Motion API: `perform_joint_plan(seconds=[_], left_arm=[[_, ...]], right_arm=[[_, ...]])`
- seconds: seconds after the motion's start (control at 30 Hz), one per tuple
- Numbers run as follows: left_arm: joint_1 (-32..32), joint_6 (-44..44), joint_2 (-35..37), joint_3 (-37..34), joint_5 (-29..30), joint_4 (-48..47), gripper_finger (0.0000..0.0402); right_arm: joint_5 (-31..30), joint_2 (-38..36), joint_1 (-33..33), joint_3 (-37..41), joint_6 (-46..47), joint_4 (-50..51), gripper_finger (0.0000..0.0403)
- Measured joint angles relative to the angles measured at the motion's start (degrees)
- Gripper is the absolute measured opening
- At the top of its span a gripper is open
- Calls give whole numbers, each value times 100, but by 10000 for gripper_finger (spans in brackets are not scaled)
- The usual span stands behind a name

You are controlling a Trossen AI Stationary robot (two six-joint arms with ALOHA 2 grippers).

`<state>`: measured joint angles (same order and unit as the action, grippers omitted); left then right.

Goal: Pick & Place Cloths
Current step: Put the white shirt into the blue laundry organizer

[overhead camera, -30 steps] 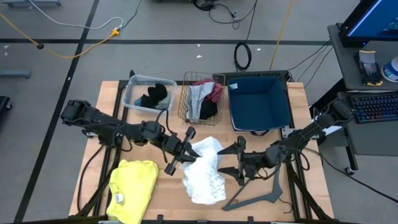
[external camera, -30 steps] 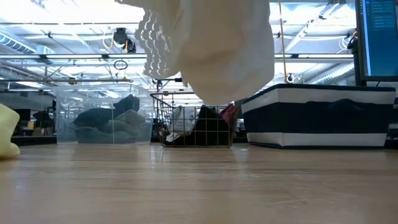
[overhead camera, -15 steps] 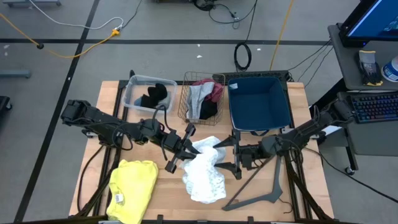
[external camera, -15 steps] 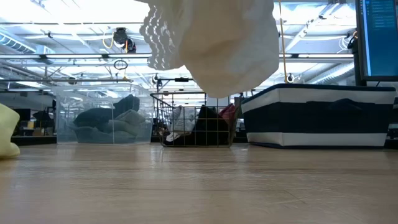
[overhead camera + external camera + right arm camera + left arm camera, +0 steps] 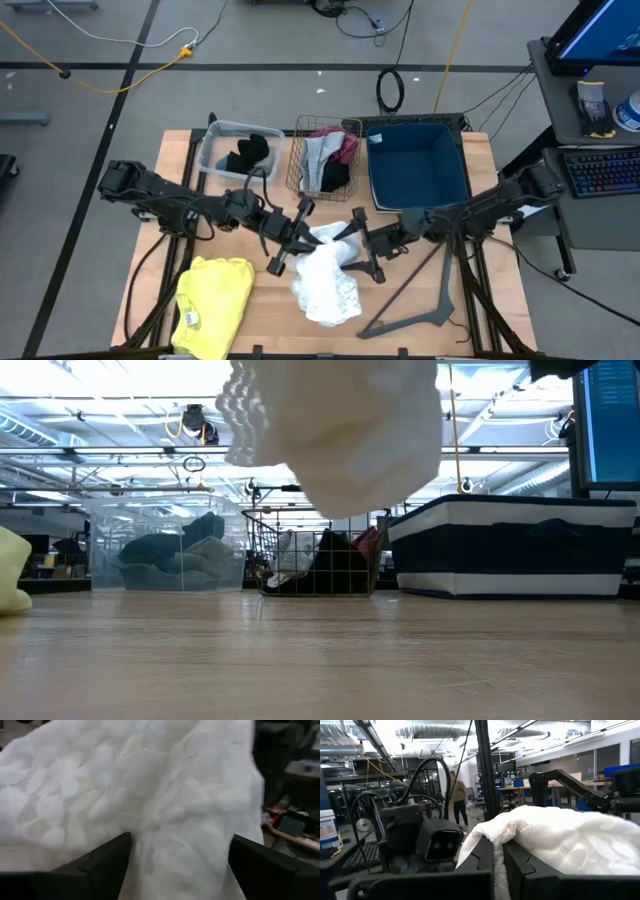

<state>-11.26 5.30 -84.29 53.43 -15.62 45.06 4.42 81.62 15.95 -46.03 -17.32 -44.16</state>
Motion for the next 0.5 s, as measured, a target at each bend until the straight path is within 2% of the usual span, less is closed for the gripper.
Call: perform_joint_plan(seconds=[0.13,0.23,0.5], left_arm=[[5,0,0,0,0,-41,4],[4,0,0,0,-19,-86,4],[4,2,0,0,-17,-176,5]], right_arm=[[36,248,-14,-203,43,-18,268],[41,393,-2,-313,135,-24,226],[645,435,1,-326,172,-58,52]])
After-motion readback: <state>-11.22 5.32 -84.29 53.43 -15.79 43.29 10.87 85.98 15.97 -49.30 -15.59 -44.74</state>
